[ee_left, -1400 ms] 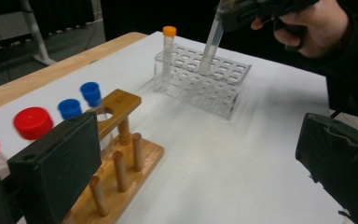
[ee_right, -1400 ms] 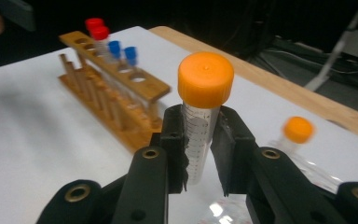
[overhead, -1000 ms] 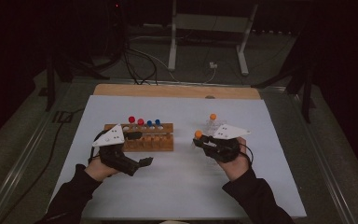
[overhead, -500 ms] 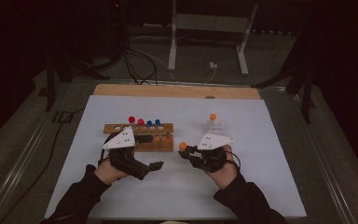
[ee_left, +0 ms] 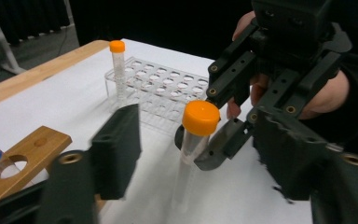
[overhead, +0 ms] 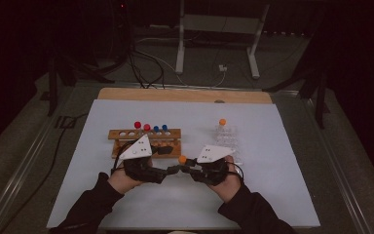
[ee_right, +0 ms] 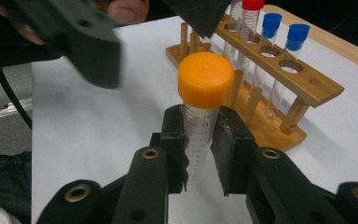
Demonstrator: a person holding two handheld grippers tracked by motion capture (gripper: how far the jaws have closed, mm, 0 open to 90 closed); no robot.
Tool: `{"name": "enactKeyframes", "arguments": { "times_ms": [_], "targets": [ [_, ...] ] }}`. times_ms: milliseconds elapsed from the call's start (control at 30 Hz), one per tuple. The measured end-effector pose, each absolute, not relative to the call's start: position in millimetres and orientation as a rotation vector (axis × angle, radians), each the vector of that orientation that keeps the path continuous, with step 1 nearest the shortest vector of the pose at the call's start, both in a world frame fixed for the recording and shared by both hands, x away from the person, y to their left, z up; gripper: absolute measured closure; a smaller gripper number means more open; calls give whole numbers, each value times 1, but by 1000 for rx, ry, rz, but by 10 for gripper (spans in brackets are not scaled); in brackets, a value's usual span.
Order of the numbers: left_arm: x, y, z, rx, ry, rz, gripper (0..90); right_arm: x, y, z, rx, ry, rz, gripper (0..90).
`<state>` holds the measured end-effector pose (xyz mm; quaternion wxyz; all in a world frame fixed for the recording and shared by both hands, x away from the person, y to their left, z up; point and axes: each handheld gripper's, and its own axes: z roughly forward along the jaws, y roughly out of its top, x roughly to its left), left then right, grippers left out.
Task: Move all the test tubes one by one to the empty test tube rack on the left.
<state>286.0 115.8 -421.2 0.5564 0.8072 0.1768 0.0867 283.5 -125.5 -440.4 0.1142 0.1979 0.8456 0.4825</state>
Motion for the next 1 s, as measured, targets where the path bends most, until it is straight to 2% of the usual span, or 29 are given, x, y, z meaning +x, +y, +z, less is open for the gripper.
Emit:
{"name": "enactKeyframes", "arguments": {
  "times_ms": [200,533,833,1000],
  "targets": [
    [287,108,-421,1915,397,220,508,283,-124,-440,575,2484,1414,743],
    [290,98,-426,1948,354,231,685,282,-124,-440,575,2487,1420,743],
    [291,100,-422,1942,350,230,715,283,-126,-438,604,2481,1453,731],
    [294,111,-414,1934,370,261,716,282,-127,-438,631,2453,1449,650]
  ]
}}
